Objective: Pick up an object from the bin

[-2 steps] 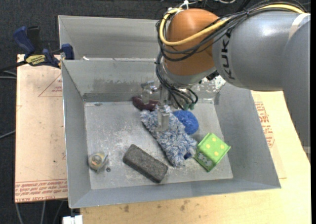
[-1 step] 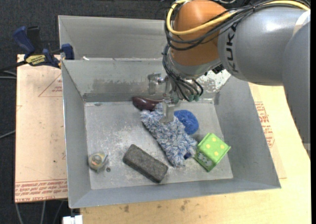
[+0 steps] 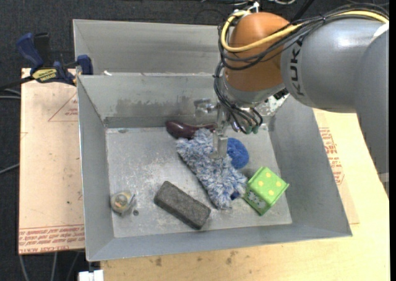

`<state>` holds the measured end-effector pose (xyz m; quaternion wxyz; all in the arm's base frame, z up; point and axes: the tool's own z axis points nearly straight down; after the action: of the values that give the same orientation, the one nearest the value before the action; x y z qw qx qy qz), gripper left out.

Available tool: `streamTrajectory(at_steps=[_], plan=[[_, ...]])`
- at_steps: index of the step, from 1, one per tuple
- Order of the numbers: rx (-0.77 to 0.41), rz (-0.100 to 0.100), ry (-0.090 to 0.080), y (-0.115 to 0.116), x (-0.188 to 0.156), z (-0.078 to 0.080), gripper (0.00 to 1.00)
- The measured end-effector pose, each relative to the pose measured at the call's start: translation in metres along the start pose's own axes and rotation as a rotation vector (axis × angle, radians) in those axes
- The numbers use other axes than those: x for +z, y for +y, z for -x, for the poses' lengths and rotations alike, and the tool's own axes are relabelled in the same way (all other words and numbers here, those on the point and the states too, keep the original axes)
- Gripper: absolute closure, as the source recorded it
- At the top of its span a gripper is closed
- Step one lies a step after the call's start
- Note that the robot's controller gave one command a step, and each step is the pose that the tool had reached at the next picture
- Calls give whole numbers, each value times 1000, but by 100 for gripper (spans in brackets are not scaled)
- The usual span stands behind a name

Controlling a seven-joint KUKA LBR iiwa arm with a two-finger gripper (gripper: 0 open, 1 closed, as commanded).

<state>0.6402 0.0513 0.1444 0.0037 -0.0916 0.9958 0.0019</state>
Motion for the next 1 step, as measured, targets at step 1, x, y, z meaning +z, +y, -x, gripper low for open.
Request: streamTrajectory(at_steps=[1], plan=[[-31,-1,5,-20,31,-26,100]])
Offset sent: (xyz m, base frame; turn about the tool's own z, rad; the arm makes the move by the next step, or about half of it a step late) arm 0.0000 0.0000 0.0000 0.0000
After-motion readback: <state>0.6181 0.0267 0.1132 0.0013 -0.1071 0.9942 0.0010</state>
